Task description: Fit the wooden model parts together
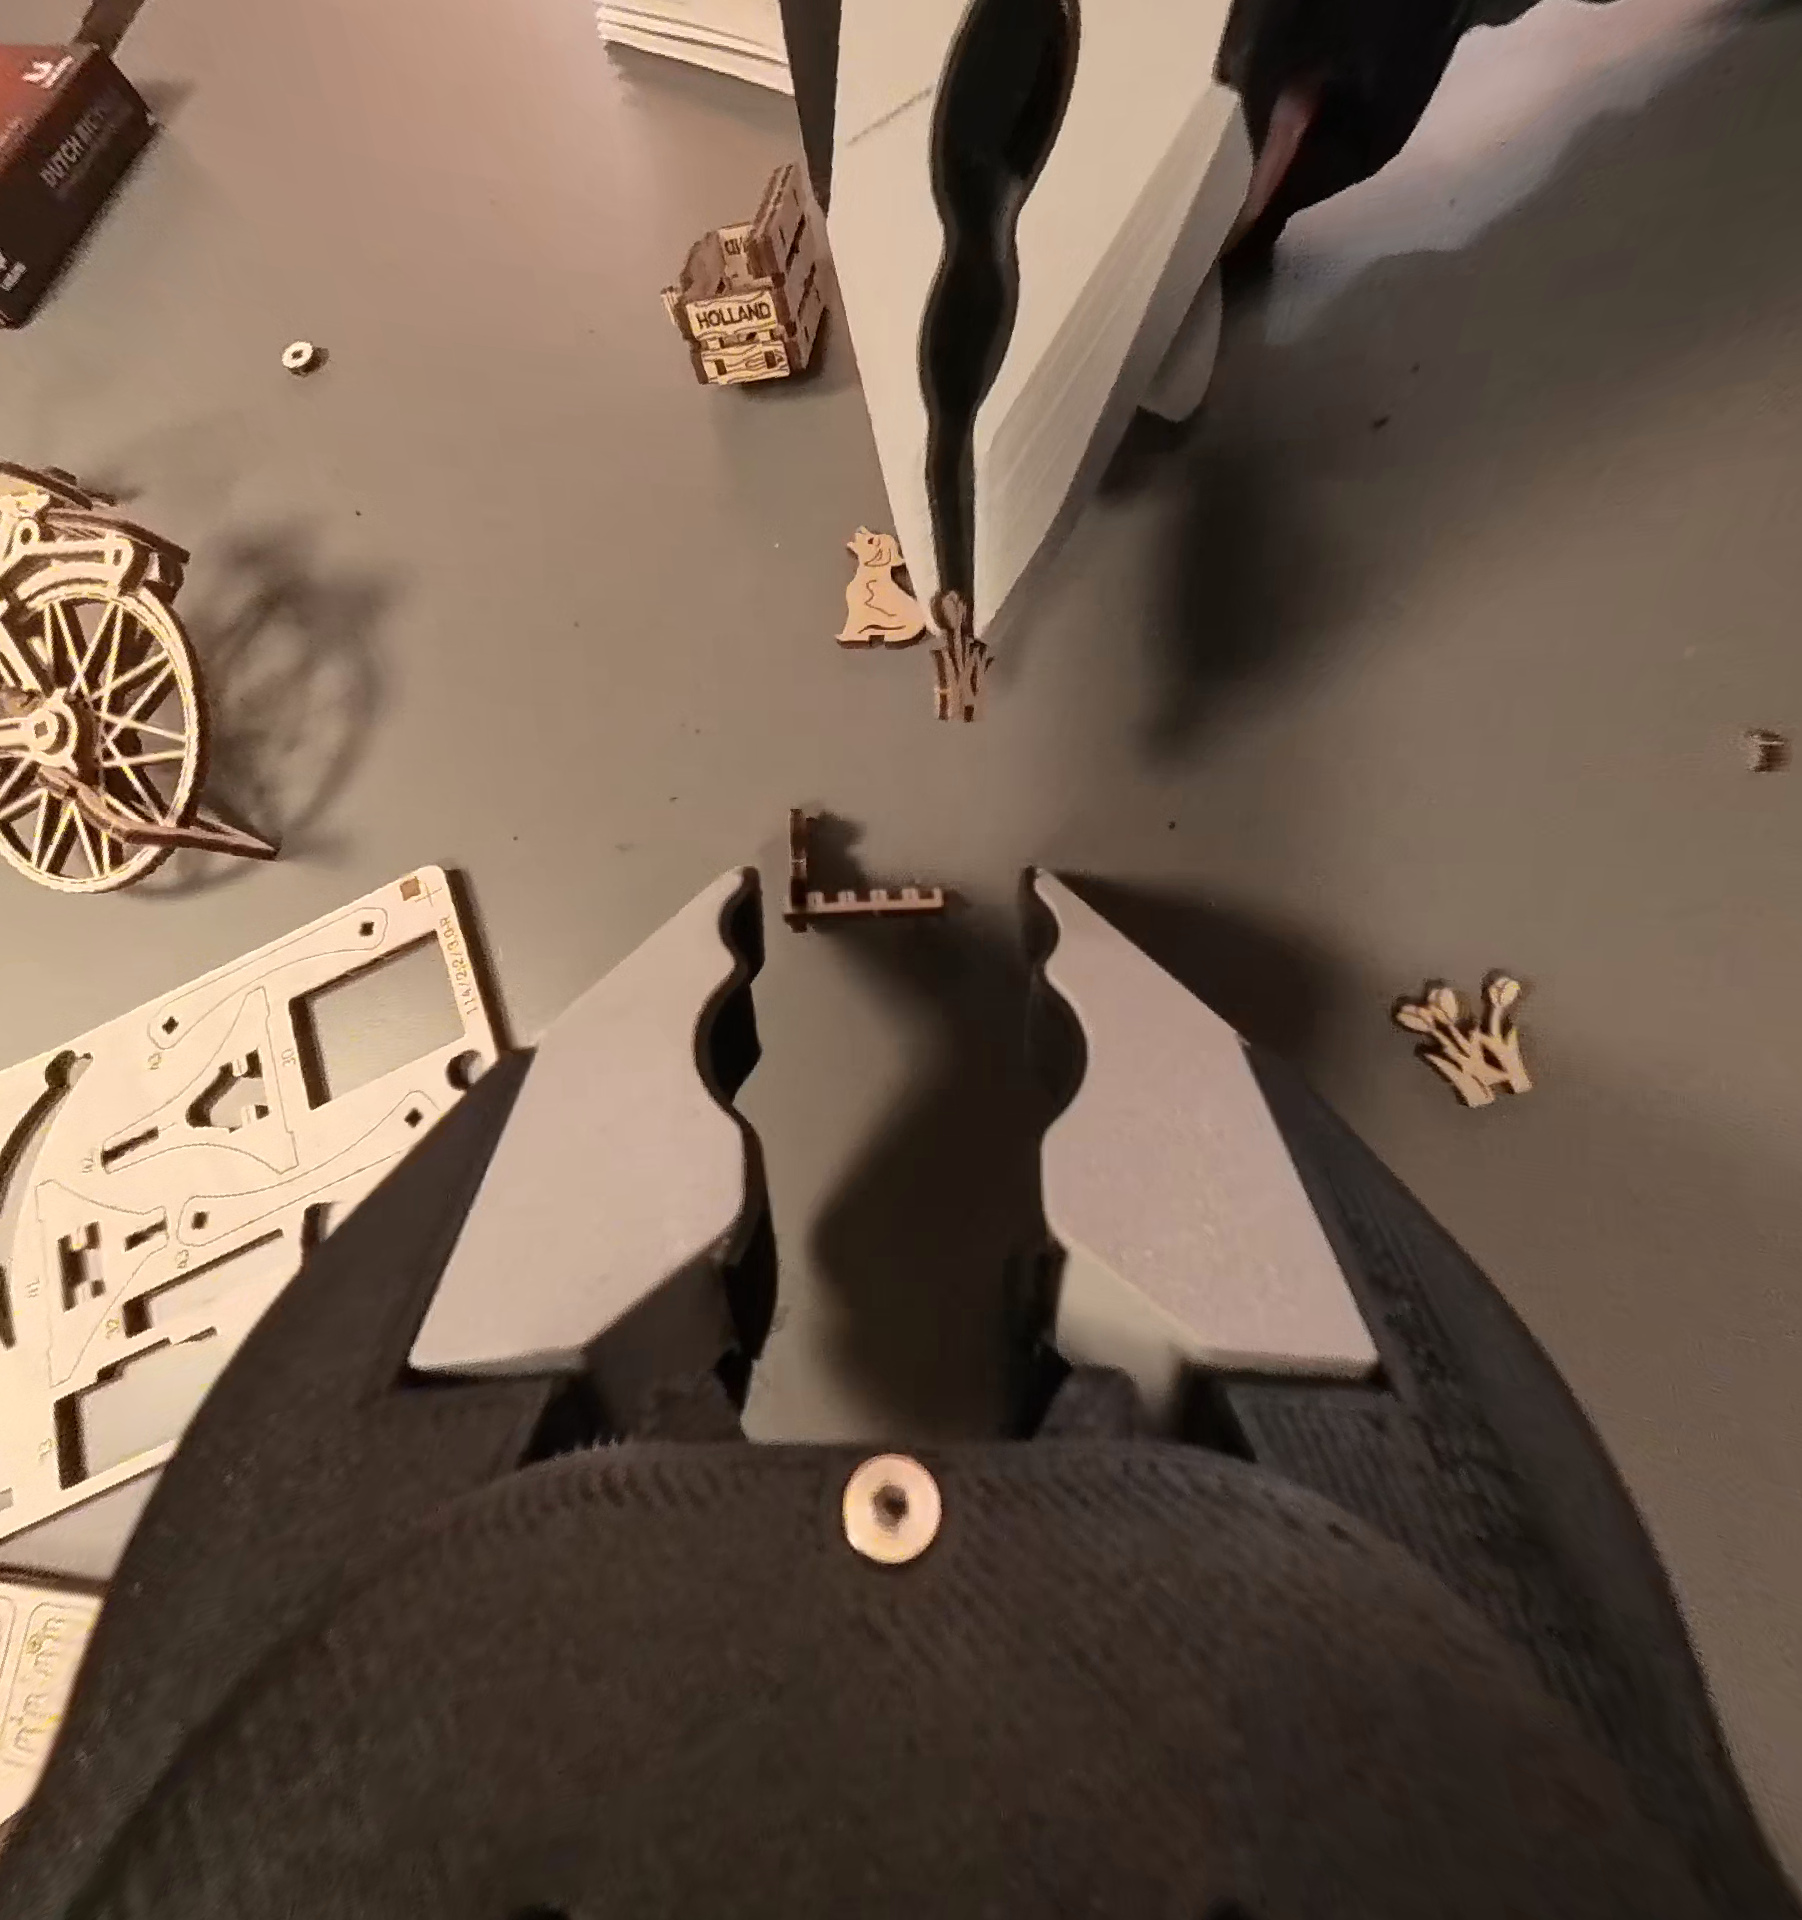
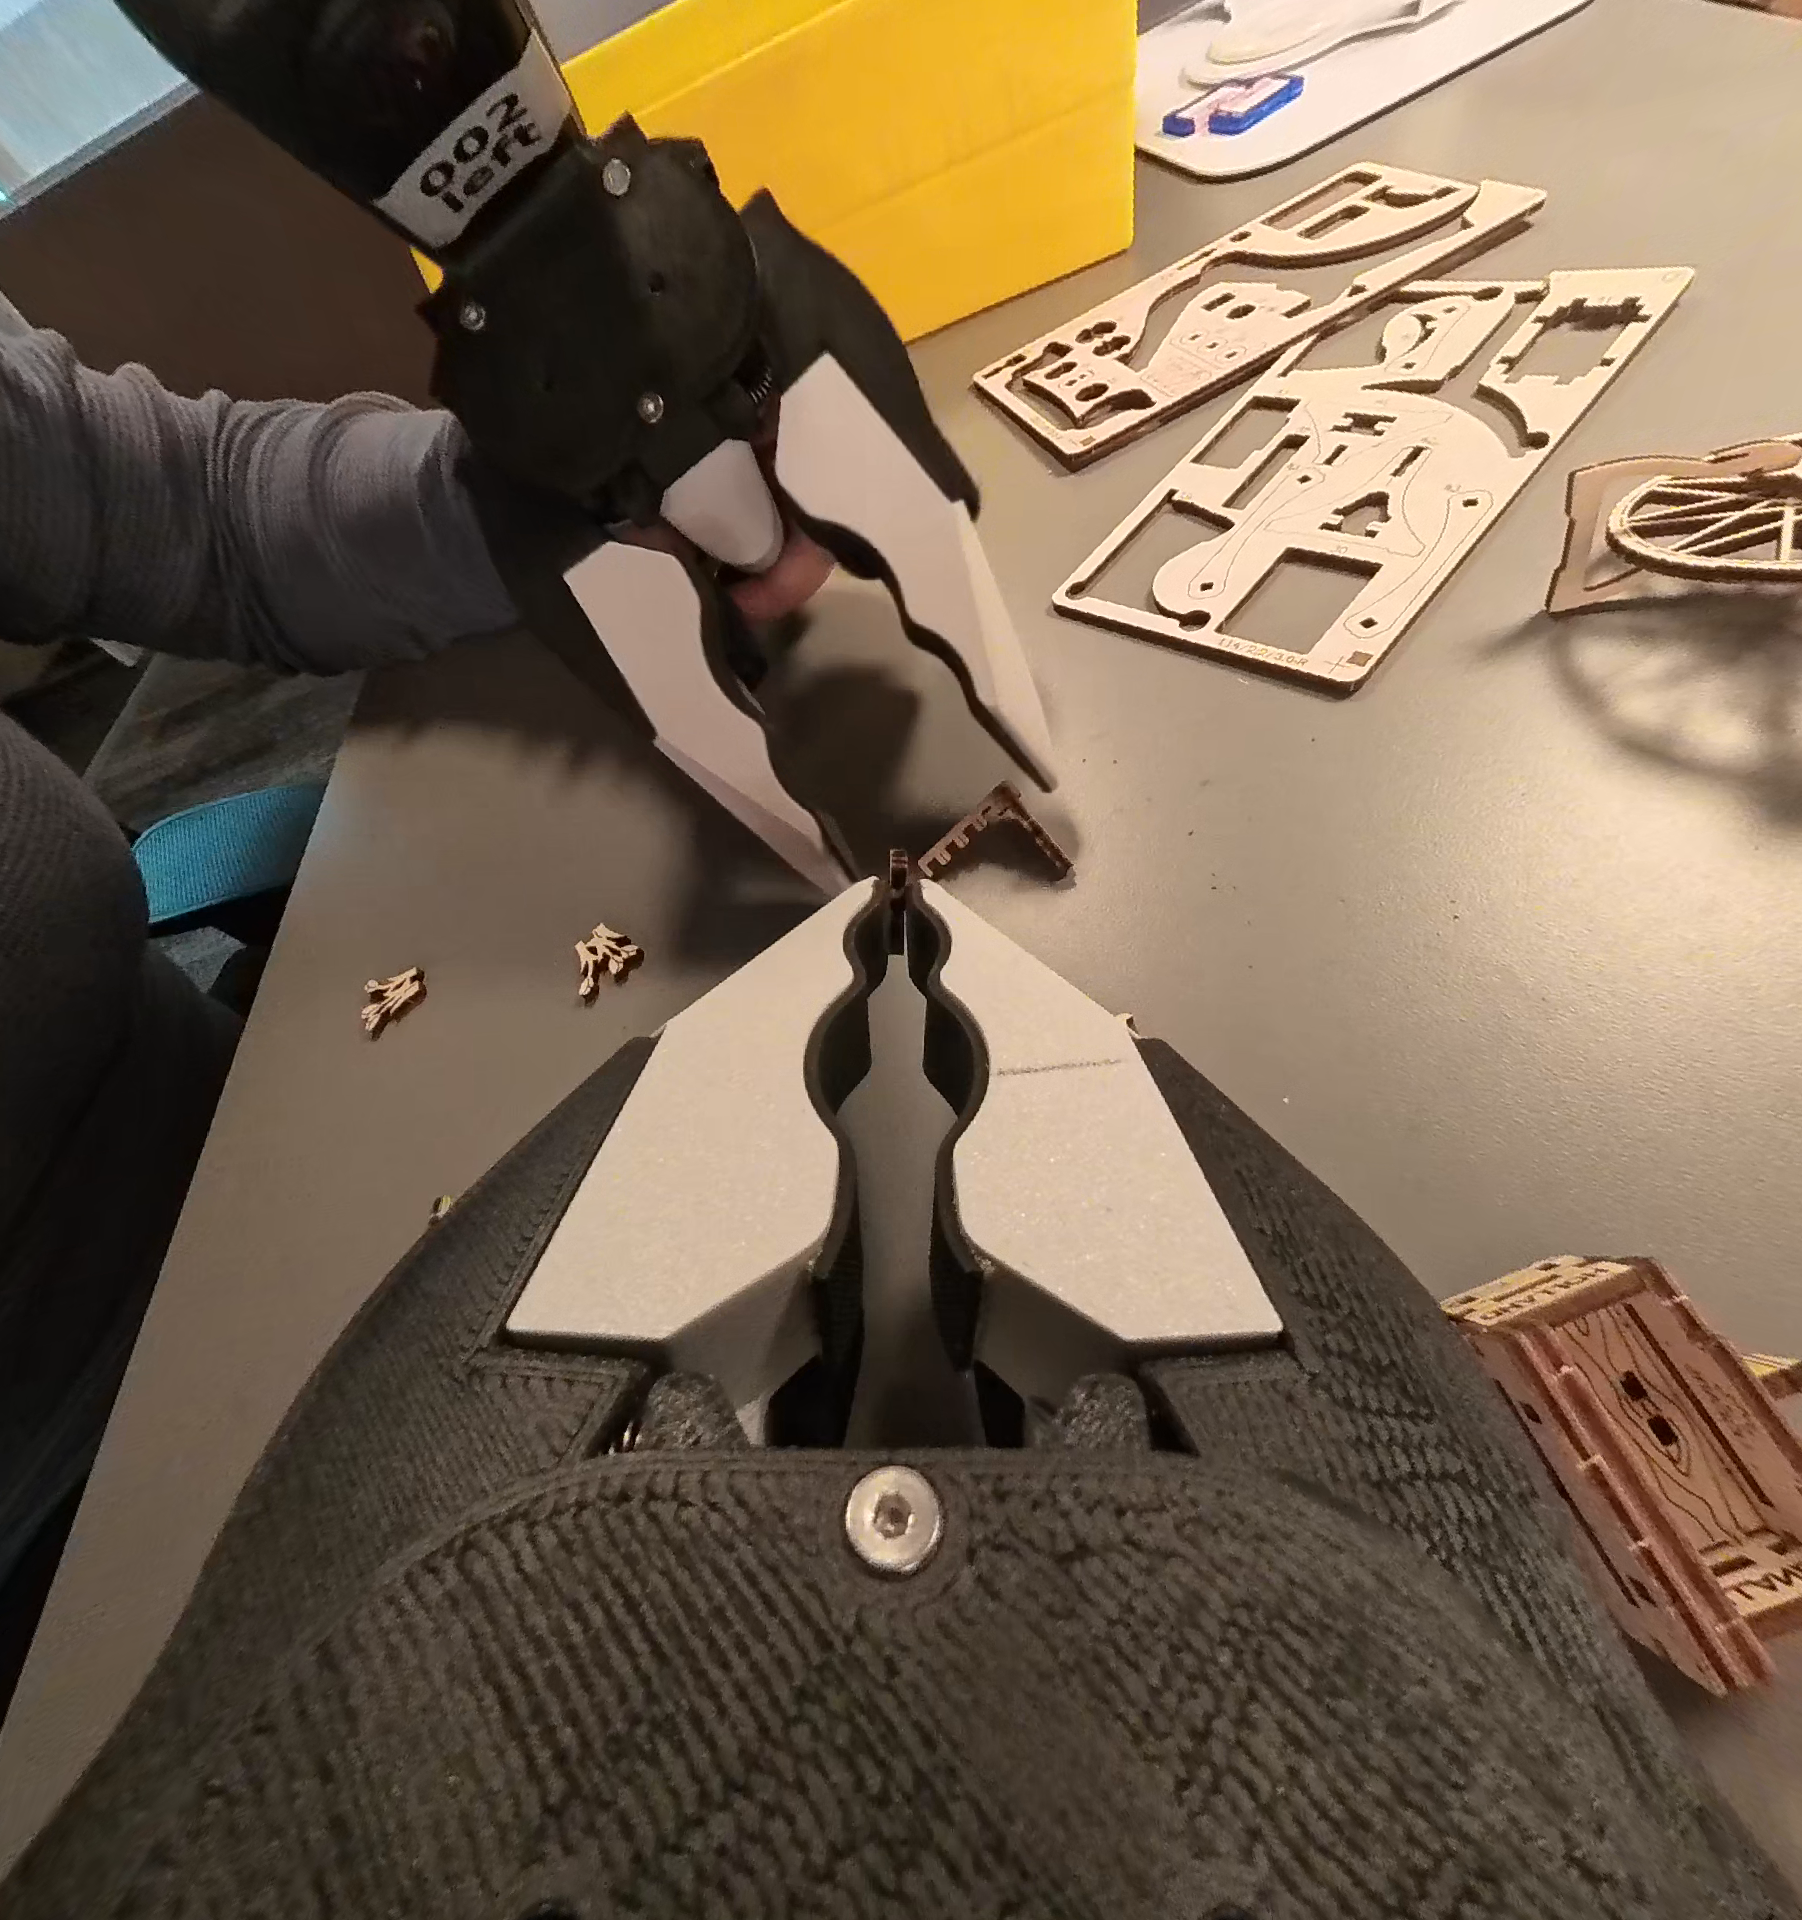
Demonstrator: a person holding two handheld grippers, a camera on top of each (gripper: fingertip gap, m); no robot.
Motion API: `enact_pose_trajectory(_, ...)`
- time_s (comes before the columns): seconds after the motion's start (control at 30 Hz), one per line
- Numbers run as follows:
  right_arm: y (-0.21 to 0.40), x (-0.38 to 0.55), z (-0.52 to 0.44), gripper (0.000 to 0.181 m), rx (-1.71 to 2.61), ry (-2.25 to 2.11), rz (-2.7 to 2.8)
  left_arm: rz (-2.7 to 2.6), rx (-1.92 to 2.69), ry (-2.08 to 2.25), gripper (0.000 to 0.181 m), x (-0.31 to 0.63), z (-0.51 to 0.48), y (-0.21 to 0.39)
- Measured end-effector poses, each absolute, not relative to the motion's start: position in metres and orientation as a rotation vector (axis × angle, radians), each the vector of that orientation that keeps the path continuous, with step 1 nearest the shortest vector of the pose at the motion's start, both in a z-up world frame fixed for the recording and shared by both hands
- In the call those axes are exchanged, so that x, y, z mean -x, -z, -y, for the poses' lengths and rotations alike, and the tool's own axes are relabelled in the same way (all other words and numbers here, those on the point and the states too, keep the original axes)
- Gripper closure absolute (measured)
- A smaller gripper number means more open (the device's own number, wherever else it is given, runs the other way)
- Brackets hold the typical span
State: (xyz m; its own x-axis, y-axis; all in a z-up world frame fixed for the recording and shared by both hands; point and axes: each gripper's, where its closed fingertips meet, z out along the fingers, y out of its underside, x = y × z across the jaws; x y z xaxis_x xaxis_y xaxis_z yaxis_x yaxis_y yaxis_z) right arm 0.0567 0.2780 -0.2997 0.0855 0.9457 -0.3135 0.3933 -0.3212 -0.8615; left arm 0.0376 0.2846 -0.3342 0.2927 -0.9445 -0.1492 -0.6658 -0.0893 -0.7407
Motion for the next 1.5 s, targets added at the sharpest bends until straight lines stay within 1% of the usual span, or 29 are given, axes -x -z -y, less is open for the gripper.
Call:
enact_pose_trajectory(0.17, 0.3, -0.057, -0.278, 0.181, 1.782, -1.212, 1.319, -1.41, 1.853, 0.459, 0.151, -0.034, -0.291, 0.335)
enact_pose_trajectory(0.2, 0.299, -0.057, -0.279, 0.181, 1.781, -1.212, 1.318, -1.406, 1.856, 0.467, 0.152, -0.034, -0.291, 0.335)
enact_pose_trajectory(0.37, 0.299, -0.057, -0.279, 0.181, 1.779, -1.213, 1.311, -1.388, 1.865, 0.476, 0.15, -0.034, -0.292, 0.335)
enact_pose_trajectory(0.43, 0.299, -0.057, -0.279, 0.18, 1.778, -1.212, 1.312, -1.366, 1.885, 0.473, 0.144, -0.033, -0.293, 0.335)
enact_pose_trajectory(0.5, 0.299, -0.057, -0.279, 0.18, 1.778, -1.21, 1.315, -1.371, 1.897, 0.501, 0.132, -0.035, -0.289, 0.335)
enact_pose_trajectory(0.53, 0.299, -0.057, -0.279, 0.18, 1.778, -1.21, 1.315, -1.37, 1.895, 0.503, 0.132, -0.036, -0.289, 0.335)
enact_pose_trajectory(0.63, 0.299, -0.057, -0.279, 0.181, 1.778, -1.212, 1.313, -1.391, 1.862, 0.468, 0.135, -0.037, -0.288, 0.334)
enact_pose_trajectory(0.77, 0.299, -0.057, -0.28, 0.181, 1.778, -1.212, 1.312, -1.385, 1.851, 0.476, 0.144, -0.037, -0.29, 0.335)
enact_pose_trajectory(0.83, 0.298, -0.057, -0.28, 0.18, 1.778, -1.215, 1.311, -1.375, 1.856, 0.46, 0.152, -0.036, -0.293, 0.335)
enact_pose_trajectory(1.17, 0.293, -0.058, -0.282, 0.181, 1.754, -1.243, 1.274, -1.383, 1.823, 0.421, 0.152, -0.035, -0.293, 0.333)
enact_pose_trajectory(1.27, 0.28, -0.059, -0.283, 0.181, 1.681, -1.29, 1.202, -1.325, 1.755, 0.55, 0.152, -0.044, -0.285, 0.316)
enact_pose_trajectory(1.4, 0.258, -0.062, -0.277, 0.181, 1.515, -1.33, 1.136, -1.219, 1.595, 0.917, 0.152, -0.057, -0.264, 0.279)
enact_pose_trajectory(1.5, 0.249, -0.064, -0.269, 0.181, 1.425, -1.356, 1.144, -1.154, 1.513, 1.103, 0.152, -0.06, -0.255, 0.259)
